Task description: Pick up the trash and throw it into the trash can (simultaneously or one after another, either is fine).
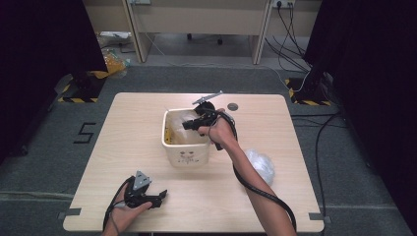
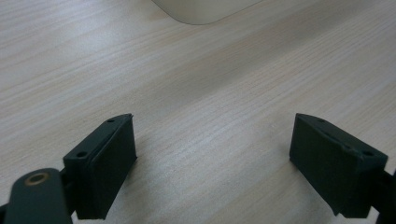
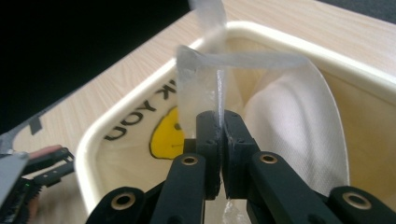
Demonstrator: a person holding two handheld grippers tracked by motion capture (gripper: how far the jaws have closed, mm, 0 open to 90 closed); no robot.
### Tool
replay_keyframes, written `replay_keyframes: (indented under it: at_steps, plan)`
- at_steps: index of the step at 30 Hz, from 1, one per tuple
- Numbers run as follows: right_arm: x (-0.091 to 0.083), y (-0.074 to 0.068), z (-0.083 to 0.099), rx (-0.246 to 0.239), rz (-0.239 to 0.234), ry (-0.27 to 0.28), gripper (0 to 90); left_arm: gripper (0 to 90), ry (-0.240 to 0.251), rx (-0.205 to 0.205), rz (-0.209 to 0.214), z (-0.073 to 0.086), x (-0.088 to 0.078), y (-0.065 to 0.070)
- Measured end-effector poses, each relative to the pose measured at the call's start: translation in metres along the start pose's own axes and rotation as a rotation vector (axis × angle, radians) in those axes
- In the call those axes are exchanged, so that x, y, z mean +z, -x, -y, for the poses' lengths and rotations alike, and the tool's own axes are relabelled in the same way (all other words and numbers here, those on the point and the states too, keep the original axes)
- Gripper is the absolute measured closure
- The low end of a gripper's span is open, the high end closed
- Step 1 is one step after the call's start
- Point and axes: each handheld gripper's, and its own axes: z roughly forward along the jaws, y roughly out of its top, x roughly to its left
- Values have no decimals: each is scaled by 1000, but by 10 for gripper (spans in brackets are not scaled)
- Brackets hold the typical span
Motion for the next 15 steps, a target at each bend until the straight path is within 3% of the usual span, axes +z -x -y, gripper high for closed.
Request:
replay_keyframes:
  at_steps: [7, 15]
  plan:
    - [5, 3, 5, 5, 6, -34, 846, 136, 1, 2, -1, 0, 0, 0]
    - [-19, 5, -1, 29, 7, 39, 697, 136, 1, 0, 0, 0, 0, 0]
